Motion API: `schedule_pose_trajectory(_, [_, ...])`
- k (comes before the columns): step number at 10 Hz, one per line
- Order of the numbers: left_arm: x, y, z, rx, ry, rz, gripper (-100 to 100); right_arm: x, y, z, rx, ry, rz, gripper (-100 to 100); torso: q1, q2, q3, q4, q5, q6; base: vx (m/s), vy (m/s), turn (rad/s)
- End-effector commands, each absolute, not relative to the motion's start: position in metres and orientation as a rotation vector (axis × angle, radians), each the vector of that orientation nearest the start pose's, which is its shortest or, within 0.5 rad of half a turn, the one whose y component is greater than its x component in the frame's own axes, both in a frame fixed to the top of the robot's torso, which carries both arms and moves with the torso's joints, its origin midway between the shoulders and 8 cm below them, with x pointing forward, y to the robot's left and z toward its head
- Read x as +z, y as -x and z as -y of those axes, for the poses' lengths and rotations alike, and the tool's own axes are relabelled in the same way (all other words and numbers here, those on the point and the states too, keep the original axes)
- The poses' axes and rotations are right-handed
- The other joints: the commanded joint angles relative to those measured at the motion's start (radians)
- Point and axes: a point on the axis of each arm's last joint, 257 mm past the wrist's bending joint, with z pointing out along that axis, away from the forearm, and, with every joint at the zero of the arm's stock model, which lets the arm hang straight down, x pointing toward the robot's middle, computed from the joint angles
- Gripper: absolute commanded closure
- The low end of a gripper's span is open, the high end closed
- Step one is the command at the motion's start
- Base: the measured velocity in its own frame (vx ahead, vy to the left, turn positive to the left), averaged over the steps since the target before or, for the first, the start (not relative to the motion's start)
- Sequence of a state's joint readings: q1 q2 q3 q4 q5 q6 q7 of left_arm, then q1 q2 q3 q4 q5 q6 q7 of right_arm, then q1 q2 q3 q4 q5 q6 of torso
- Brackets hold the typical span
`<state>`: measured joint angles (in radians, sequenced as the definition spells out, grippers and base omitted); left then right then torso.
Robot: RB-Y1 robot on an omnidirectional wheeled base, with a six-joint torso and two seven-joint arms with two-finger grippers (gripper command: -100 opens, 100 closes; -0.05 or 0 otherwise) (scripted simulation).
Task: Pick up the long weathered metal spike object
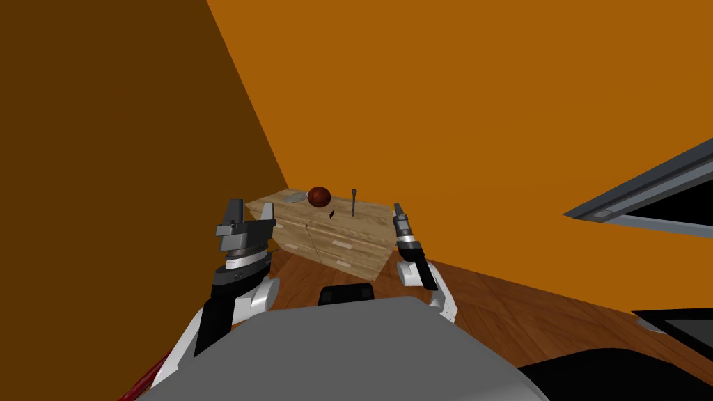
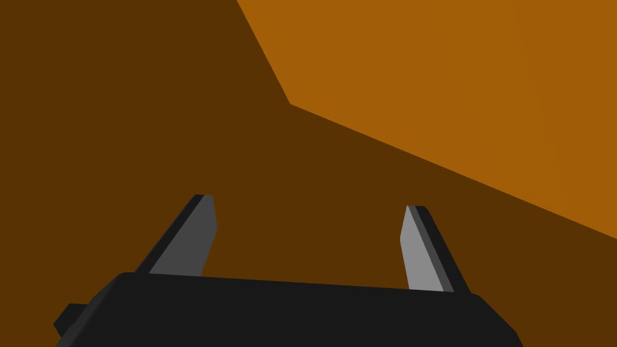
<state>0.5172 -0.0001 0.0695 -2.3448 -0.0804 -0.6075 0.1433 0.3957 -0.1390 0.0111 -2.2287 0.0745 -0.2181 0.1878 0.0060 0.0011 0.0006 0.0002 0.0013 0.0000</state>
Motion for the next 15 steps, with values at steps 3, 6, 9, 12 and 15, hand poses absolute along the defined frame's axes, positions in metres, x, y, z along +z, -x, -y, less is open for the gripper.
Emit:
schedule_pose_trajectory(3, [0.066,-0.308,-0.282,-1.348,0.514,-0.531,0,-0.057,-0.438,0.243,0.984,-0.599,-1.097,-100,-0.002,-0.002,-0.001,0.0,0.0,0.0,0.0,0.064,-0.015])
schedule_pose_trajectory(6, [0.066,-0.308,-0.282,-1.348,0.514,-0.531,0,-0.074,-0.45,0.237,0.952,-0.608,-1.159,-100,-0.002,-0.002,-0.001,0.0,0.0,0.0,-0.001,0.056,-0.017])
schedule_pose_trajectory(9, [0.066,-0.308,-0.282,-1.348,0.514,-0.531,0,-0.102,-0.471,0.224,0.894,-0.601,-1.263,-100,-0.002,-0.001,-0.001,0.0,0.0,0.0,-0.001,0.061,-0.023])
schedule_pose_trajectory(12, [0.066,-0.308,-0.282,-1.348,0.514,-0.531,0,-0.127,-0.489,0.212,0.832,-0.581,-1.359,-100,-0.001,-0.002,-0.001,0.0,0.0,0.0,0.007,0.083,-0.042])
schedule_pose_trajectory(15, [0.066,-0.308,-0.282,-1.348,0.514,-0.53,0,-0.146,-0.498,0.21,0.782,-0.587,-1.425,-100,0.001,-0.003,-0.001,-0.001,0.0,0.0,0.013,0.094,-0.035])
